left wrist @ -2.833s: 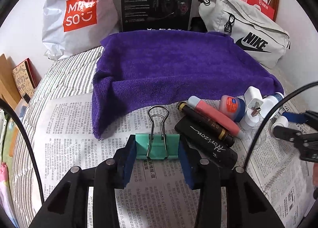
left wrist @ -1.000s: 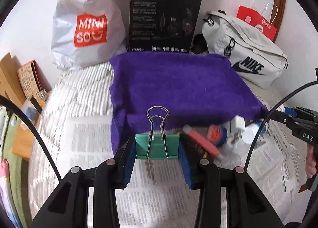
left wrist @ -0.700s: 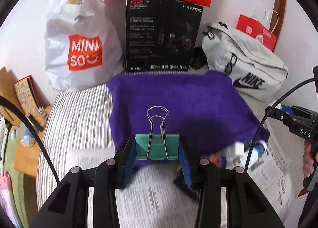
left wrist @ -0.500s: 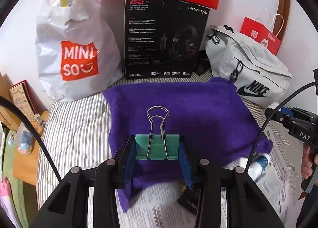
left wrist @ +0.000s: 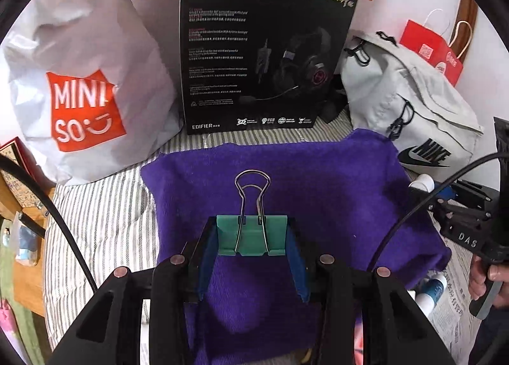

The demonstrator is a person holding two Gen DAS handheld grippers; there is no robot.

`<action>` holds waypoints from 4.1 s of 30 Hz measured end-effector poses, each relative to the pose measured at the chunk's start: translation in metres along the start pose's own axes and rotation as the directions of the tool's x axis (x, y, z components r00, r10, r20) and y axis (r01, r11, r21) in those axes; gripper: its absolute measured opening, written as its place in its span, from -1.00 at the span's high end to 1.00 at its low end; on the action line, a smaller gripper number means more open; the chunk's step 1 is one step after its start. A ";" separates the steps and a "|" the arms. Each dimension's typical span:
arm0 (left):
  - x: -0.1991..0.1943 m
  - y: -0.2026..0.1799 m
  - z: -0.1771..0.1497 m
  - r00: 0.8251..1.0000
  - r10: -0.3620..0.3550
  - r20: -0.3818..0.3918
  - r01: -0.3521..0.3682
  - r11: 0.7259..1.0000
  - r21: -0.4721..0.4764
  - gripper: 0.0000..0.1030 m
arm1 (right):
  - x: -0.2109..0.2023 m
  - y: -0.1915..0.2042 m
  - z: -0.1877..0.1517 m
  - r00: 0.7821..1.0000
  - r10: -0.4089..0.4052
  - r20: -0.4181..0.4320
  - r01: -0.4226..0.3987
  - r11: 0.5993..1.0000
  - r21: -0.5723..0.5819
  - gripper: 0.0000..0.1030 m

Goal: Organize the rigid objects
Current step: 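Carry the clip with the left gripper while the right carries the roll onto the purple towel, then open both grippers to release the clip and roll on the towel, then move both grippers back toward the items on the newspaper, then grasp the black Horizon case with the left gripper while the right grasps the blue-white bottle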

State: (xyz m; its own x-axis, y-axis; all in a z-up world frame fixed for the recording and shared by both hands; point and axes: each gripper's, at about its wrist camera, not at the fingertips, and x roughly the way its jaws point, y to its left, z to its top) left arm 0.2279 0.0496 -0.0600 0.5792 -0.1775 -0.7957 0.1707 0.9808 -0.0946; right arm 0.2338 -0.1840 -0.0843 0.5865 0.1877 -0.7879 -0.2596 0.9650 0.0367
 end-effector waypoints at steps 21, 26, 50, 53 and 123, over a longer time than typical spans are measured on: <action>0.083 0.005 0.025 0.993 0.012 -0.120 -0.015 1.000 -0.024 0.24 | 0.081 -0.003 0.032 0.990 -0.020 -0.143 0.015 0.999 -0.033 0.40; 0.091 0.004 0.026 0.990 0.015 -0.140 -0.019 1.000 -0.023 0.24 | 0.095 -0.002 0.035 0.985 -0.022 -0.173 0.016 0.999 -0.039 0.40; 0.079 -0.006 0.006 0.979 0.101 -0.175 -0.099 0.995 0.018 -0.11 | 0.069 -0.008 0.019 0.990 -0.011 -0.143 0.007 1.000 -0.023 -0.21; 0.060 -0.009 0.002 0.983 0.108 -0.149 -0.106 0.994 0.021 -0.11 | 0.049 -0.005 0.016 0.993 -0.014 -0.115 0.012 1.000 -0.021 -0.21; -0.024 -0.024 -0.149 0.997 0.042 -0.071 -0.038 0.998 0.054 0.60 | -0.089 -0.005 -0.156 0.994 -0.025 -0.105 0.032 0.997 0.068 -0.21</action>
State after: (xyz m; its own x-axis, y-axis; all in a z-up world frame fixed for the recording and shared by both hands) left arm 0.0908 0.0426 -0.1274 0.5279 -0.1304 -0.8392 0.1910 0.9811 -0.0322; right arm 0.0633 -0.2336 -0.1105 0.5092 0.1434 -0.8486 -0.1880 0.9807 0.0529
